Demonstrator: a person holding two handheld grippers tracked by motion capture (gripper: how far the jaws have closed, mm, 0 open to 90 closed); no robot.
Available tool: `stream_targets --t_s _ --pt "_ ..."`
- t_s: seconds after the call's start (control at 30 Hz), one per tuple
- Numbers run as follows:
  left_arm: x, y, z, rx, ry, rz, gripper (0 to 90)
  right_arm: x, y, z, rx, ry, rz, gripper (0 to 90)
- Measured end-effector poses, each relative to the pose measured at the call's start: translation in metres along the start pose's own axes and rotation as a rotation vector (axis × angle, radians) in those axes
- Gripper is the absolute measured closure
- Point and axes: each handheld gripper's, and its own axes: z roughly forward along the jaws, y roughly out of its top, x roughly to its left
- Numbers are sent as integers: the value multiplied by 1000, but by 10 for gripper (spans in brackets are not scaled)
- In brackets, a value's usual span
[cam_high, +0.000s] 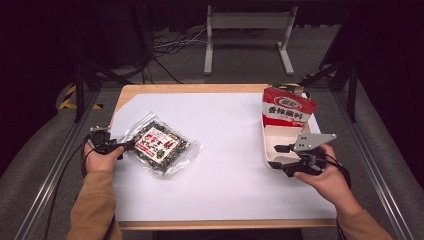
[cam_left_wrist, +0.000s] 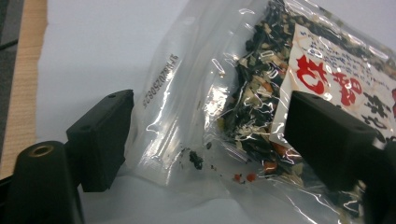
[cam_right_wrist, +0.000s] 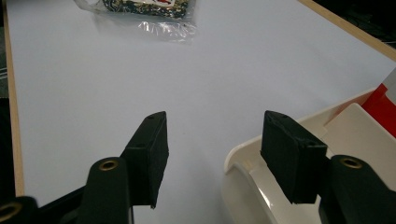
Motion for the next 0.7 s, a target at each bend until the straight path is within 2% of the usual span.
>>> stream_targets --t_s 0.07,0.13,0.17,0.27,0.3,0.33,0.47,0.6,0.7 --pt "-3 0 0 2 1 4 228 0 0 1 2 1 -1 409" --pt "-5 -1 1 -6 -15 4 257 1 0 2 2 3 -2 408" --pt "-6 -2 2 -13 -8 13 257 1 0 2 3 4 -3 407" --pt "-9 -4 1 -21 9 5 313 2 1 4 6 8 -4 404" --pt "-11 -6 0 -22 47 27 399 2 1 5 6 10 -6 403" --pt "-11 -6 0 -26 51 27 461 2 2 5 5 11 -8 403" --pt "-11 -6 0 -24 43 13 503 3 3 6 4 13 -10 402" --pt "-15 -6 1 -18 16 -19 649 3 3 7 4 14 -9 401" --pt "-16 -5 0 -14 25 -15 687 3 4 7 2 15 -13 402"
